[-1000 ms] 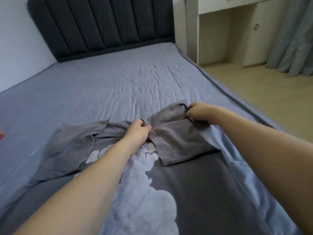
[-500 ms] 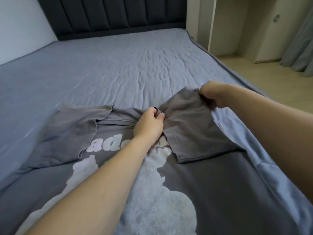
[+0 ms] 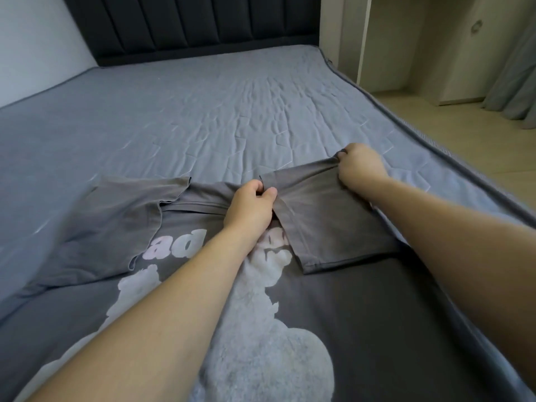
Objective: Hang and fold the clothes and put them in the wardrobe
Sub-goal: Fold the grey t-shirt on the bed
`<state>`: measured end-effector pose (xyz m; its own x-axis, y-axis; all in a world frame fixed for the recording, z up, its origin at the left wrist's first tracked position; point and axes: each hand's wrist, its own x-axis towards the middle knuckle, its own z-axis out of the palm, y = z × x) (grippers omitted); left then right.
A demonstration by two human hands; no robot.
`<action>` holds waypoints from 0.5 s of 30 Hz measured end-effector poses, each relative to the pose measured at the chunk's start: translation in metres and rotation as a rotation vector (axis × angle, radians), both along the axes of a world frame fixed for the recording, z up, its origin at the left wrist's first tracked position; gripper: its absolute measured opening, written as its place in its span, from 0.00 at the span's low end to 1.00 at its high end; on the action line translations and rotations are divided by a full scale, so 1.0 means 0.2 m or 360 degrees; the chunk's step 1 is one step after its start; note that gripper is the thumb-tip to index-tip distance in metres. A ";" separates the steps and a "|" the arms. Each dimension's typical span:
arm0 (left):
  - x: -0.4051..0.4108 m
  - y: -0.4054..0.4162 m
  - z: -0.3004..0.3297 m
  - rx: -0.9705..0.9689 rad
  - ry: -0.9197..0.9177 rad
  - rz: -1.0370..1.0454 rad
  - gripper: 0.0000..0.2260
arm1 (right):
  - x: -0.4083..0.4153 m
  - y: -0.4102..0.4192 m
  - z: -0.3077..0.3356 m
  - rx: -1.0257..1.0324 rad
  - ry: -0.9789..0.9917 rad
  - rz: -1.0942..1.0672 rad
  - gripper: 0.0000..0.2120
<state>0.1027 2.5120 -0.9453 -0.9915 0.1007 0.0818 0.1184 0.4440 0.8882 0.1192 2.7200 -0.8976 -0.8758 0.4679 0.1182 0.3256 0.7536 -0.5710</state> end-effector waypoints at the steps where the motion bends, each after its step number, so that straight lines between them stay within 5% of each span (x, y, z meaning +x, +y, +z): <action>1: -0.01 0.00 0.00 0.0099 -0.0084 0.0006 0.14 | 0.02 -0.01 -0.03 0.0168 0.0059 0.0019 0.10; 6: -0.02 0.01 0.00 -0.0003 -0.0083 0.0119 0.14 | 0.12 -0.13 0.00 0.0731 0.0393 0.0010 0.24; 10: 0.03 0.02 0.04 -0.0149 -0.0050 0.0196 0.10 | 0.42 -0.31 -0.14 0.0859 -0.0068 0.0507 0.38; 15: 0.22 -0.07 0.10 -0.0266 0.0034 -0.0053 0.04 | 0.50 -0.35 -0.19 0.0715 -0.0336 0.0425 0.32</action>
<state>0.1472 2.4971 -0.9248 -0.9856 0.1477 0.0823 0.1538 0.5809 0.7993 0.2199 2.6505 -0.9365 -0.9832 0.1708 0.0641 0.1625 0.9796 -0.1179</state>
